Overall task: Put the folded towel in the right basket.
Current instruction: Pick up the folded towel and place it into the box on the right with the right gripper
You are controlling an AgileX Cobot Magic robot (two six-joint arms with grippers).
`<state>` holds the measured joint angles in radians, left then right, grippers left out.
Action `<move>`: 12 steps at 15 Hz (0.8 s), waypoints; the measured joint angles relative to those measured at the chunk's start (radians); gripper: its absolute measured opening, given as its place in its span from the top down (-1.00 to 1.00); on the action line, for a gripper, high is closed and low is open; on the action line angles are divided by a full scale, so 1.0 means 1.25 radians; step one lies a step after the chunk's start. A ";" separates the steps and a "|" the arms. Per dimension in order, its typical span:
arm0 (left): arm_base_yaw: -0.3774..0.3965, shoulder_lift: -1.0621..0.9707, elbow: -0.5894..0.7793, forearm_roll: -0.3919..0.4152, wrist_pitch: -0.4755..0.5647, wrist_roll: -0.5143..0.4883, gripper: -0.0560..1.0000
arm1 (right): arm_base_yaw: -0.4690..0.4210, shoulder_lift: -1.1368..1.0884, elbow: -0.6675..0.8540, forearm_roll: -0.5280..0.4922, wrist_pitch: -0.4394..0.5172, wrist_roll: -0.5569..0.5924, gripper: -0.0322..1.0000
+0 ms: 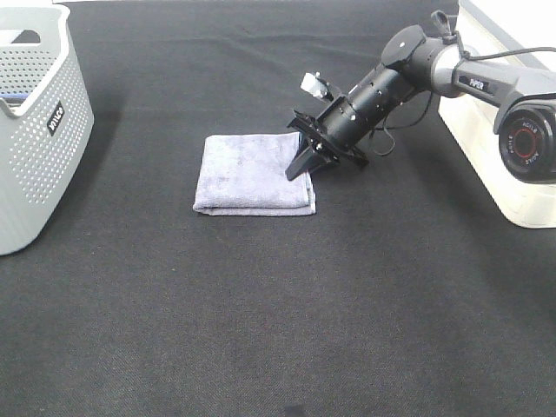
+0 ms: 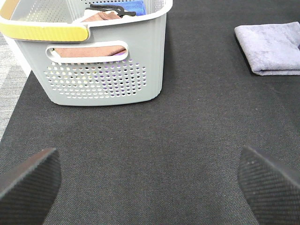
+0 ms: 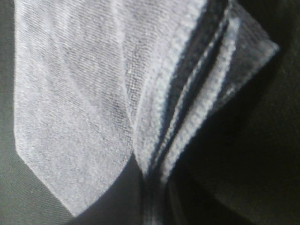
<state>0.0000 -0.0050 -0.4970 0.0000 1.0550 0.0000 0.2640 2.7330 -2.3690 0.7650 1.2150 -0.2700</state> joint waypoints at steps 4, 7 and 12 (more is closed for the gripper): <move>0.000 0.000 0.000 0.000 0.000 0.000 -0.95 | 0.000 -0.034 -0.105 -0.031 0.002 0.000 0.82; 0.000 0.000 0.000 0.000 0.000 0.000 -0.95 | 0.000 -0.134 -0.170 -0.137 0.003 0.010 0.82; 0.000 0.000 0.000 0.000 0.000 0.000 -0.95 | 0.000 -0.277 -0.182 -0.340 0.006 0.036 0.82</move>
<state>0.0000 -0.0050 -0.4970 0.0000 1.0550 0.0000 0.2640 2.3870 -2.5970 0.3400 1.2220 -0.2250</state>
